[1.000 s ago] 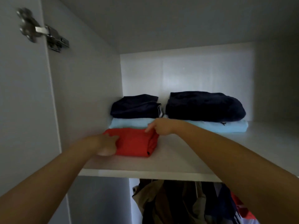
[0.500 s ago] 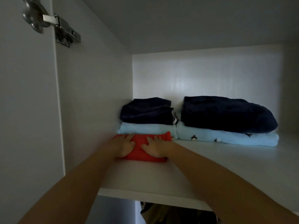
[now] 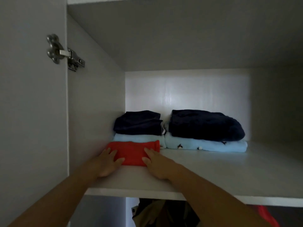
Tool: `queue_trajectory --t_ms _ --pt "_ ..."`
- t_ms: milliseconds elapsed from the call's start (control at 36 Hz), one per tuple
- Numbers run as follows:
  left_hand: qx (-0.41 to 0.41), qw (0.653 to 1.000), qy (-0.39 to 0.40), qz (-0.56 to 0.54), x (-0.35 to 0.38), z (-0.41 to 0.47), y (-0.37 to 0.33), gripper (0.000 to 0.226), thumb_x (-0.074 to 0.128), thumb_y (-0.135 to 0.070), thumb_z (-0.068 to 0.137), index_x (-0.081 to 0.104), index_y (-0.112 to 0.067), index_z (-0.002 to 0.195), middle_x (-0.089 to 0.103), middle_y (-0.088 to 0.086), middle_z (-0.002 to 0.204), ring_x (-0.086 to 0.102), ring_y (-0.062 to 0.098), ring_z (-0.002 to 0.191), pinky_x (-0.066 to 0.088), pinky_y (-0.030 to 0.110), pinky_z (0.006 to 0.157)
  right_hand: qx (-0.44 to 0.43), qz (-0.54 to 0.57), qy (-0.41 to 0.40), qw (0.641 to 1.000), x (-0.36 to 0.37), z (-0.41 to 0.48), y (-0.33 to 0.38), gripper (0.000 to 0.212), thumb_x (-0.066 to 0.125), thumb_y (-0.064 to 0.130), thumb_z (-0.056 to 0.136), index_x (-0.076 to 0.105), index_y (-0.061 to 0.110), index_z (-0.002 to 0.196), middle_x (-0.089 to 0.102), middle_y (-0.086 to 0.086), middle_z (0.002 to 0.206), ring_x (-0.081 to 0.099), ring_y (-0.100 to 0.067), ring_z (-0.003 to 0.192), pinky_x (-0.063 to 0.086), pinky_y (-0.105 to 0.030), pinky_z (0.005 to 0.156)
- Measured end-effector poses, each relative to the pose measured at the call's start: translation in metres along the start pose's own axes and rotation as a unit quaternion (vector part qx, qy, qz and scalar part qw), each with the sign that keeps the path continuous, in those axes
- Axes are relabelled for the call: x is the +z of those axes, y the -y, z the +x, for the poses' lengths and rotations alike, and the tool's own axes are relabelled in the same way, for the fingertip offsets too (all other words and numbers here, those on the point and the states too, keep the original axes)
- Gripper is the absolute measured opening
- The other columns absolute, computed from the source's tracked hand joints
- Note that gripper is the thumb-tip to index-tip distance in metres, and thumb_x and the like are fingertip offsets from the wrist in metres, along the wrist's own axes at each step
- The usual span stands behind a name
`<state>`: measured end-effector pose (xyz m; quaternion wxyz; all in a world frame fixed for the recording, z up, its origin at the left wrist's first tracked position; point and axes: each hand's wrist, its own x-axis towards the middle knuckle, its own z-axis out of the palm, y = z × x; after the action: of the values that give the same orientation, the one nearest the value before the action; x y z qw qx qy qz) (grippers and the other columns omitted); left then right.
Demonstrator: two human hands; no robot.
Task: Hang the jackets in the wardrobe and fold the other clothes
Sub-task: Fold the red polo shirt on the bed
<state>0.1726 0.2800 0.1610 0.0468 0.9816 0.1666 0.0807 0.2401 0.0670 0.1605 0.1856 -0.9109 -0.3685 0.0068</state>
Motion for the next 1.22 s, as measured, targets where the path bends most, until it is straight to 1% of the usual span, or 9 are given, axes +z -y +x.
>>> queue_trajectory --t_ms 167,361,444,639,750,861,1083,1167,1222 --pt "0.046 0.979 -0.092 -0.177 -0.027 -0.109 -0.006 0.06 0.049 -0.035 0.097 0.027 -0.014 0.149 0.031 0.007 0.152 0.037 0.02 0.134 0.027 0.027 0.112 -0.045 0.007 -0.029 0.999 -0.011 -0.103 0.015 0.056 0.026 0.043 0.103 0.007 0.026 0.153 0.017 -0.003 0.159 0.027 -0.019 0.14 0.023 -0.034 0.115" --pt "0.128 0.93 -0.301 -0.17 -0.04 -0.272 -0.033 0.044 0.059 -0.018 0.093 0.048 -0.013 0.136 0.042 0.005 0.144 0.039 0.01 0.126 0.014 0.0 0.091 -0.091 0.056 -0.119 0.987 -0.001 -0.233 0.043 0.052 0.032 0.041 0.103 0.02 0.025 0.151 0.042 -0.005 0.146 0.046 -0.02 0.126 0.036 -0.03 0.106" --pt "0.137 0.917 -0.332 -0.172 -0.046 -0.34 -0.046 0.042 0.058 -0.02 0.093 0.05 -0.018 0.134 0.038 0.001 0.148 0.032 0.011 0.136 0.016 0.006 0.095 -0.108 0.117 -0.136 0.978 0.013 -0.285 0.062 0.048 0.035 0.039 0.102 0.026 0.028 0.148 0.054 -0.002 0.133 0.052 -0.012 0.108 0.042 -0.026 0.095" --pt "0.128 0.914 -0.372 -0.103 -0.075 -0.452 -0.038 0.041 0.058 -0.022 0.092 0.052 -0.017 0.132 0.032 0.0 0.153 0.015 0.009 0.145 0.019 0.022 0.11 -0.153 0.219 -0.117 0.957 0.047 -0.361 0.138 0.056 0.041 0.04 0.1 0.024 0.023 0.151 0.048 0.017 0.133 0.047 0.001 0.119 0.034 -0.019 0.102" --pt "0.121 0.901 -0.414 -0.053 -0.094 -0.488 -0.017 0.036 0.061 -0.013 0.089 0.058 -0.008 0.124 0.035 0.012 0.151 0.017 0.023 0.146 0.026 0.041 0.114 -0.2 0.254 -0.093 0.942 0.063 -0.383 0.191 0.052 0.049 0.038 0.098 0.028 0.033 0.146 0.037 0.034 0.132 0.037 0.012 0.119 0.029 0.002 0.092" --pt "0.151 0.86 -0.488 -0.004 -0.105 -0.508 0.011 0.042 0.052 -0.01 0.085 0.056 -0.008 0.127 0.028 0.014 0.154 0.009 0.027 0.147 0.01 0.05 0.117 -0.211 0.286 -0.065 0.933 0.083 -0.391 0.243 0.065 0.056 0.036 0.093 0.022 0.032 0.149 0.039 0.012 0.147 0.041 -0.006 0.13 0.035 -0.028 0.109" --pt "0.081 0.835 -0.488 -0.24 -0.121 -0.496 0.071 0.078 0.051 -0.003 0.088 0.005 -0.006 0.151 -0.003 0.015 0.159 -0.002 0.023 0.148 0.001 0.024 0.119 -0.212 0.32 -0.069 0.921 0.126 -0.364 0.335 0.097 0.068 0.044 0.082 0.001 0.035 0.151 0.012 0.016 0.158 0.017 -0.003 0.142 0.022 -0.026 0.114" --pt "0.052 0.842 -0.427 -0.325 -0.127 -0.485 0.092 0.074 0.049 -0.002 0.092 0.005 -0.005 0.151 0.017 0.011 0.158 0.019 0.022 0.145 0.017 0.027 0.116 -0.202 0.308 -0.073 0.927 0.14 -0.345 0.362 0.101 0.068 0.046 0.081 -0.005 0.037 0.15 0.004 0.017 0.159 0.009 -0.008 0.146 0.021 -0.035 0.117" --pt "0.034 0.845 -0.431 -0.315 -0.132 -0.48 0.103 0.044 0.051 -0.004 0.092 0.038 -0.003 0.134 0.055 0.015 0.125 0.051 0.031 0.117 0.043 0.025 0.096 -0.195 0.286 -0.08 0.935 0.149 -0.334 0.376 0.102 0.067 0.045 0.082 -0.009 0.037 0.149 -0.006 0.017 0.159 0.003 -0.011 0.147 0.02 -0.039 0.118"
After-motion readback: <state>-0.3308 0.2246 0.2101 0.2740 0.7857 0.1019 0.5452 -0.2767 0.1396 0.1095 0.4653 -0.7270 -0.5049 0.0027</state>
